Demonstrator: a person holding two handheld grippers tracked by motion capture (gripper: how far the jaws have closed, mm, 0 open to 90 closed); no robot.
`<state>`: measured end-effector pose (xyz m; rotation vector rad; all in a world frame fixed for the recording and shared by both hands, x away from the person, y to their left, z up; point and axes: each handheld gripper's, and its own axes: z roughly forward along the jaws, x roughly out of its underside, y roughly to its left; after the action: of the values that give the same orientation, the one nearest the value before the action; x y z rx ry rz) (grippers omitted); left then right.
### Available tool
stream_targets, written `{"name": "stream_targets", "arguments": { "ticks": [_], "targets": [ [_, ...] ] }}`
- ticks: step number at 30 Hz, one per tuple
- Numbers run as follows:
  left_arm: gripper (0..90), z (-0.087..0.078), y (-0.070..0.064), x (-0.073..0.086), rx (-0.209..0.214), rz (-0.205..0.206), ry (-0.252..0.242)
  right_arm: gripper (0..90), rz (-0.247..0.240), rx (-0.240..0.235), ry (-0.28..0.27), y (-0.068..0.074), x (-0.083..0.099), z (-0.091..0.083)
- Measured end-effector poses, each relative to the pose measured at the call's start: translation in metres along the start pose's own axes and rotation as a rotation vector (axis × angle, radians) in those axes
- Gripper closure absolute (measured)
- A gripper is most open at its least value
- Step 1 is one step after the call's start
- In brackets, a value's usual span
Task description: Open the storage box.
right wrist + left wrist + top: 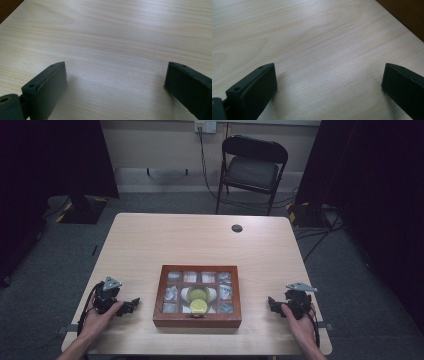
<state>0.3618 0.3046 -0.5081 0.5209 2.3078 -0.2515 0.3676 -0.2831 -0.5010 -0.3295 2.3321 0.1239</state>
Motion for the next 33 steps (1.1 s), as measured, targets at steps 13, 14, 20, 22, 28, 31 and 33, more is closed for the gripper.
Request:
{"name": "stream_targets", "arguments": {
  "ticks": [13,14,20,22,28,31,33],
  "targets": [
    [4.6,-0.003,0.001,-0.001,0.000,0.007,0.009,3.2,-0.005,0.000,-0.002,-0.001,0.001,-0.001],
    [7.3,-0.005,0.000,-0.001,0.001,0.006,0.009,3.2,-0.007,-0.004,-0.002,-0.001,0.001,-0.001],
    [16.3,-0.008,0.002,-0.002,-0.010,0.002,0.017,3.2,-0.038,-0.038,0.001,-0.005,0.002,-0.003],
    [17.3,-0.010,0.002,-0.004,-0.013,0.002,0.007,3.2,-0.039,-0.039,0.001,-0.005,0.002,-0.003],
    [20.1,-0.017,-0.001,-0.010,-0.022,0.024,-0.023,3.2,-0.042,-0.041,0.001,-0.005,0.002,-0.003],
    [20.6,-0.022,-0.005,-0.012,-0.013,0.014,-0.046,3.2,-0.049,-0.047,0.002,-0.006,0.003,-0.003],
    [21.3,-0.025,-0.008,-0.013,0.005,0.016,-0.051,3.2,-0.051,-0.049,0.001,-0.006,0.003,-0.003]
  ]
}}
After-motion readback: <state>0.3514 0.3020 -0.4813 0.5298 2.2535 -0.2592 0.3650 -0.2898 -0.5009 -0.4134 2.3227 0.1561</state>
